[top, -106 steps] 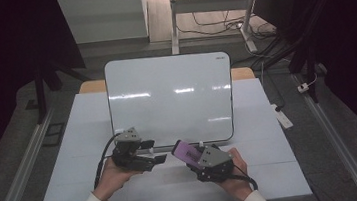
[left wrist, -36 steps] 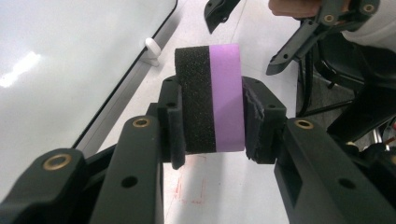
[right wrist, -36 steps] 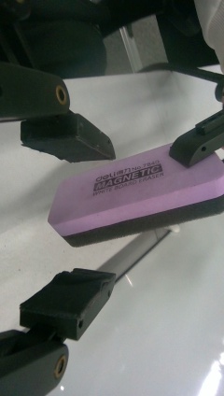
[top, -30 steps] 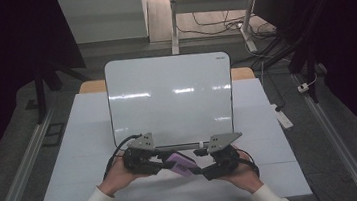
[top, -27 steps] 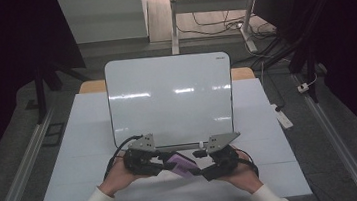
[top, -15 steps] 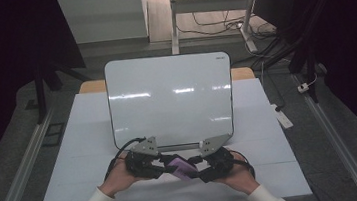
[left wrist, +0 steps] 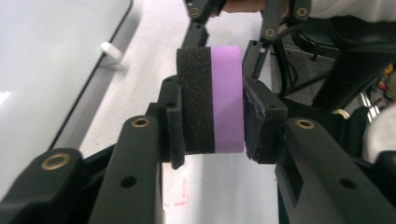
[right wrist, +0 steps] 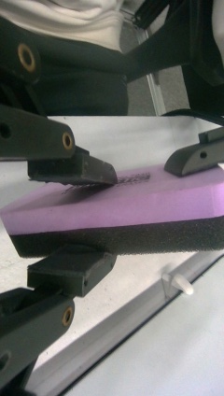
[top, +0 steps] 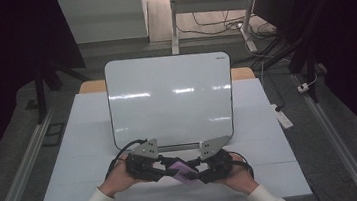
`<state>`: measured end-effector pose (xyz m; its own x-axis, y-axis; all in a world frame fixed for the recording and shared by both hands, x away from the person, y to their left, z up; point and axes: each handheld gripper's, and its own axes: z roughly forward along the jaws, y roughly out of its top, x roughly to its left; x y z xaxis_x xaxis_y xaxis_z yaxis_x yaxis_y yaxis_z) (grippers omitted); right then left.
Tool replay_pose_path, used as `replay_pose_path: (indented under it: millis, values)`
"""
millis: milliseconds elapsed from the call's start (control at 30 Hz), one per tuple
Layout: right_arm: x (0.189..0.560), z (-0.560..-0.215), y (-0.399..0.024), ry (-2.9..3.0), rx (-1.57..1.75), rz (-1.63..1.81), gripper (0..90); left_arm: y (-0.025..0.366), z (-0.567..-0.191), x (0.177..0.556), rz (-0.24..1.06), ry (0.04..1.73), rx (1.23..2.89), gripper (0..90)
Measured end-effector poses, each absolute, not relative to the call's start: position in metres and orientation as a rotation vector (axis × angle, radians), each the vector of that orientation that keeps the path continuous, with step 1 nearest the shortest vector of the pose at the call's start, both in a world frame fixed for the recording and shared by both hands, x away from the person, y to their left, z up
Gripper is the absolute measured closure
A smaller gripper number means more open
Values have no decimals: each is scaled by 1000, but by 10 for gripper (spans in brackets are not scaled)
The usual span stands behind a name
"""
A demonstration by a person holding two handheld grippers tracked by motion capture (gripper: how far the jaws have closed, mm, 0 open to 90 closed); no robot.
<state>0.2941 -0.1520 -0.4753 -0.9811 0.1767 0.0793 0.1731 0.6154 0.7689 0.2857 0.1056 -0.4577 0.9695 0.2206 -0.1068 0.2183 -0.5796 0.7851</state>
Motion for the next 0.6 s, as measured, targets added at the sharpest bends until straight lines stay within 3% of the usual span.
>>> replay_pose_path:
  millis: [33,133,200,600]
  values:
    - [294,-474,-152,2813,310,1344,606,106,-457,286,32,333,2196,592]
    - [291,-472,-151,2749,357,1317,629,111,-455,286,63,402,2170,379]
    - [290,-470,-152,2719,382,1305,632,116,-454,286,85,455,2143,311]
    - [295,-459,-180,2315,763,1215,635,171,-461,266,257,809,2068,212]
